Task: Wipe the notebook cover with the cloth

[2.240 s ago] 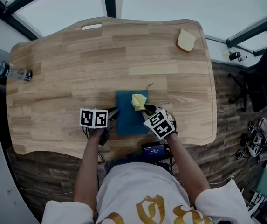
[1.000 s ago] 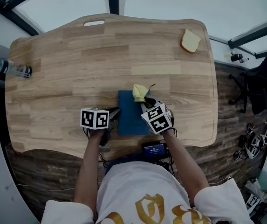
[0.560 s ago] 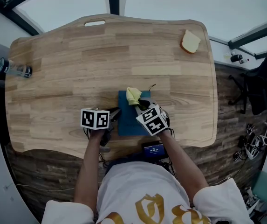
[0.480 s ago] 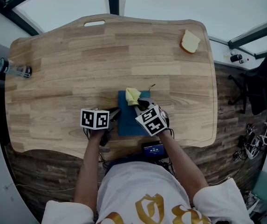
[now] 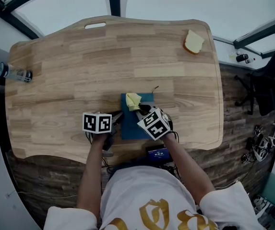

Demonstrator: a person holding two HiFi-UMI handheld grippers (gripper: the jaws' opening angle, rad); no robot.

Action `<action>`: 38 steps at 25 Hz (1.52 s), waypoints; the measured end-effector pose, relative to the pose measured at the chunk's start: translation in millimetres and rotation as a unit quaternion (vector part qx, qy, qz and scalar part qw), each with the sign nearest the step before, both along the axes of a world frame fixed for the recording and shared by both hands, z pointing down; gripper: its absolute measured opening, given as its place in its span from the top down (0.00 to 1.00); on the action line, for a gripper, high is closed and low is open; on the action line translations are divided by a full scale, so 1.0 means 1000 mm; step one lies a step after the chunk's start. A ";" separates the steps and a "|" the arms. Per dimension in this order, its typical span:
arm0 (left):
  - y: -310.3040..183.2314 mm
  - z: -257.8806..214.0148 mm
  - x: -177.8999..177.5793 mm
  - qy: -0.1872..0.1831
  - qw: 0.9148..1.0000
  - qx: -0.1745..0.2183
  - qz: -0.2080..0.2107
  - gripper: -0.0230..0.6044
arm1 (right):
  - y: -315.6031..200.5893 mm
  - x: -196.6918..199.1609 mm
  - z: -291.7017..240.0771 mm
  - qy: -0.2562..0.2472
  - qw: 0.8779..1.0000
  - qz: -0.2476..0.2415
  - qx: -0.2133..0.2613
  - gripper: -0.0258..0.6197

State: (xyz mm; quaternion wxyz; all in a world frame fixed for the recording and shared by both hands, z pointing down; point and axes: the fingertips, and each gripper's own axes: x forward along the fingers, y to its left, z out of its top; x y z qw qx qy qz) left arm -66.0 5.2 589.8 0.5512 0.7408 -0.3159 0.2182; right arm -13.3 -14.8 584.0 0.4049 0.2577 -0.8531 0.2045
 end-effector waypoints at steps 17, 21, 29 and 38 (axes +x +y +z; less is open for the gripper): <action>0.000 -0.001 0.000 -0.002 1.000 0.001 0.000 0.89 | 0.045 -0.016 0.000 -0.020 0.996 -0.072 -0.043 0.90; 0.000 -0.001 -0.001 -0.003 1.000 0.001 0.000 0.89 | 0.057 -0.019 -0.001 -0.022 0.994 -0.084 -0.061 0.90; 0.000 -0.001 0.001 -0.003 1.000 0.004 0.000 0.89 | 0.073 -0.021 -0.001 -0.035 0.989 -0.127 -0.066 0.90; 0.000 -0.001 0.000 -0.005 1.000 0.005 -0.001 0.89 | 0.089 -0.020 -0.001 -0.023 0.981 -0.176 -0.080 0.90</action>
